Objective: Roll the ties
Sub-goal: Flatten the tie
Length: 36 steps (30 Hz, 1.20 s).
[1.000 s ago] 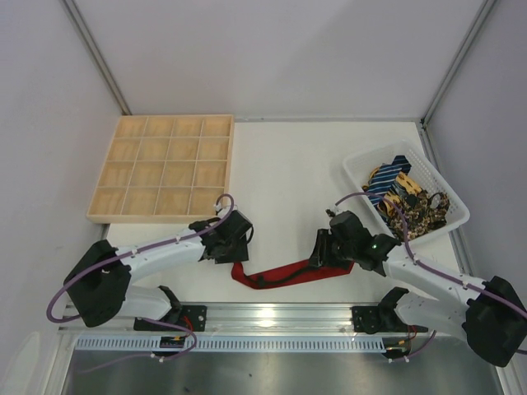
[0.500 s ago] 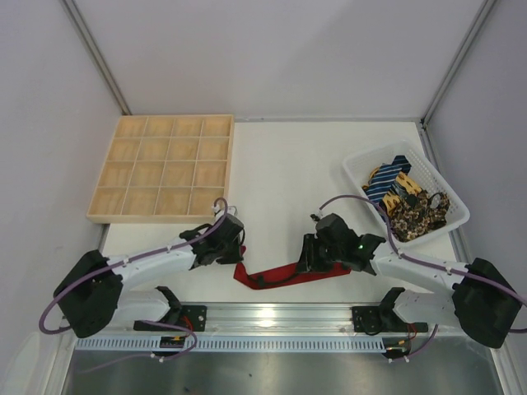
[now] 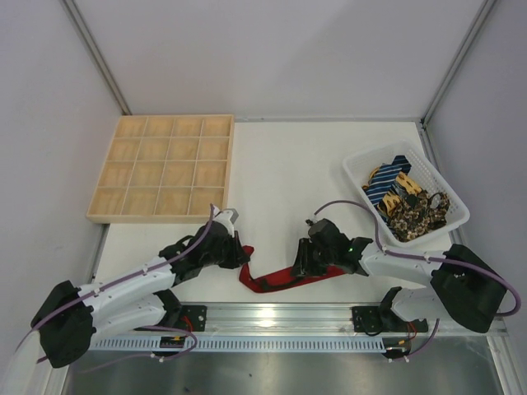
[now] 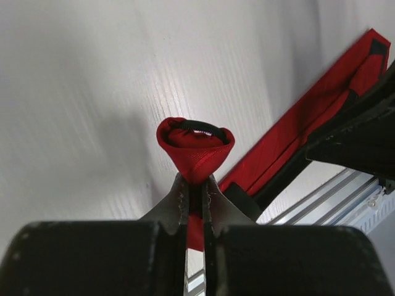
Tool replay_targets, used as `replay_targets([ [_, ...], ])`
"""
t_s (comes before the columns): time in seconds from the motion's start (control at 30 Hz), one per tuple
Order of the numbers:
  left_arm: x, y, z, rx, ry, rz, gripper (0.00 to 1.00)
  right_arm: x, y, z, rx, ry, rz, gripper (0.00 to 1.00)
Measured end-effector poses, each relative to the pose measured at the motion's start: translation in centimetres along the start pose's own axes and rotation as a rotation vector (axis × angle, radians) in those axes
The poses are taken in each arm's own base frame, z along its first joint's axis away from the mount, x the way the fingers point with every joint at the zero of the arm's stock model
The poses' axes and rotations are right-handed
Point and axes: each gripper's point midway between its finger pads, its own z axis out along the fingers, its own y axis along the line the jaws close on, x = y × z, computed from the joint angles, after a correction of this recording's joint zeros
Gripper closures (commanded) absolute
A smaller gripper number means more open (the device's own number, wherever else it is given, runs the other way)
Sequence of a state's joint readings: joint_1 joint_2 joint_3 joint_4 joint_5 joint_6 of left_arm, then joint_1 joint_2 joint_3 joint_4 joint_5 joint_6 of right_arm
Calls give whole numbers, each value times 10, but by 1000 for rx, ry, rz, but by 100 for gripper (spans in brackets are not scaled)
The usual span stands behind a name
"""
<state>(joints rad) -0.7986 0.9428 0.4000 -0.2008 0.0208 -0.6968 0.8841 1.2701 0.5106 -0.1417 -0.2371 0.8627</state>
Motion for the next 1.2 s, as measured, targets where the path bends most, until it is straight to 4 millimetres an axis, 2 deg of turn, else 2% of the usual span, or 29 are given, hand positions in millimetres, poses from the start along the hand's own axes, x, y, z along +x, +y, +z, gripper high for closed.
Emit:
replay_targets([
  [0.13, 12, -8, 1, 47, 47, 40, 99, 5, -12, 9, 28, 6, 38, 67],
  [0.3, 21, -19, -2, 110, 80, 89, 99, 0, -7, 16, -10, -22, 60, 68],
  [0.47, 18, -33, -12, 185, 34, 121, 100, -6, -4, 19, -25, -44, 57, 68],
  [0.67, 7, -37, -31, 263, -102, 110, 100, -17, -13, 14, 44, -88, 28, 68],
  [0.9, 10, -34, -30, 287, -144, 108, 99, -35, -33, 6, 102, -131, 56, 69],
  [1.2, 22, -62, -31, 390, -153, 187, 97, -56, -46, 3, 106, -178, 112, 69],
])
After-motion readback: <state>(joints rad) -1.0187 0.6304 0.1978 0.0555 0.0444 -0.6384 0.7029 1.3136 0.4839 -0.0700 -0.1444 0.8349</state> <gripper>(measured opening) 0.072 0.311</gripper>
